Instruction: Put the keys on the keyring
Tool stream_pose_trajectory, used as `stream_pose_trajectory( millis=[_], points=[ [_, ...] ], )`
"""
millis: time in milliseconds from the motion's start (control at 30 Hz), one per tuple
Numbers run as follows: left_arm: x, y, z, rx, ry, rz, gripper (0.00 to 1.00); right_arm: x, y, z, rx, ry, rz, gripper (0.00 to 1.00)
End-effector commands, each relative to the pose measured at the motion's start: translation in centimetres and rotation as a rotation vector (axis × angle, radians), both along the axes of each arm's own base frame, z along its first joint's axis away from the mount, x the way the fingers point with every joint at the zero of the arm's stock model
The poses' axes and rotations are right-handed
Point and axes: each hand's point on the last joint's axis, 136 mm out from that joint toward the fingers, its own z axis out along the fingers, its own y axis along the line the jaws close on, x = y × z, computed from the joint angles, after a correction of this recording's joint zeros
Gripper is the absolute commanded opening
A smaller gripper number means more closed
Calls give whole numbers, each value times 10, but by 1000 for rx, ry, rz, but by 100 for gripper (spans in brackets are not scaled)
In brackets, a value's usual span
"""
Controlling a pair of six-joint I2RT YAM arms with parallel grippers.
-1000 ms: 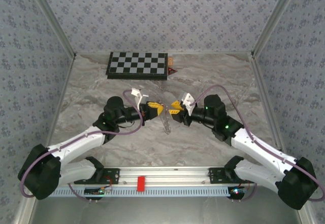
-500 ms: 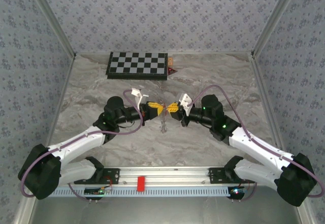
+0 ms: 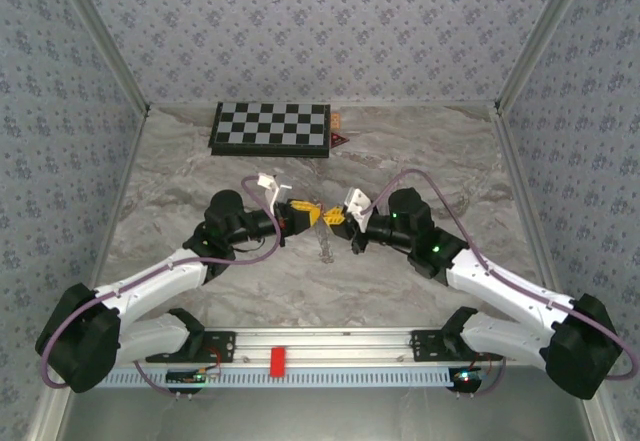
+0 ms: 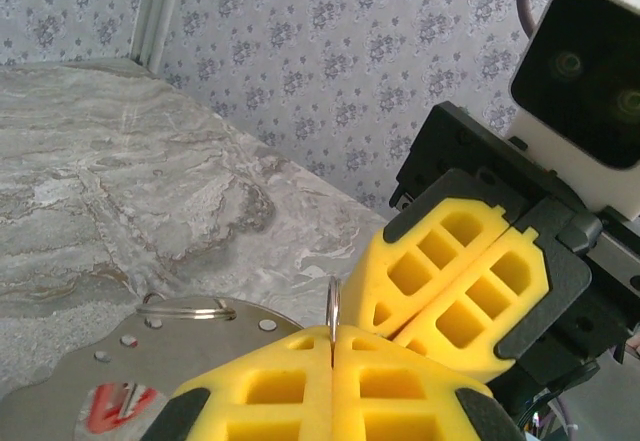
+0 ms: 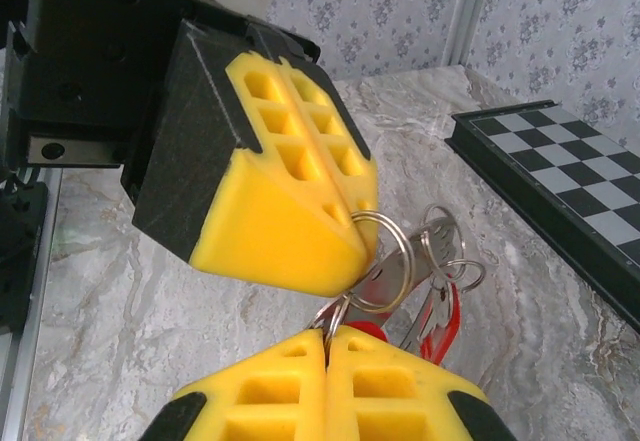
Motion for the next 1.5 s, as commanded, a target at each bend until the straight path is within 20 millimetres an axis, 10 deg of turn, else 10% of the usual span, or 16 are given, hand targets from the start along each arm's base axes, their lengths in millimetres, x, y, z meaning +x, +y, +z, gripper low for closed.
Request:
stream_pose_trajectory(
  millis=[0,767,1467],
  points=[
    [-2,0,35,-98,-89,1,0,-7,10,1,-21,-8,41,0],
    [0,-2,34,-142,-68,-2,0,3,-17,42,321,170,49,34],
    [-8,-3,37,-143,-76,-32,0,25,0,43,392,292,98,22]
  ],
)
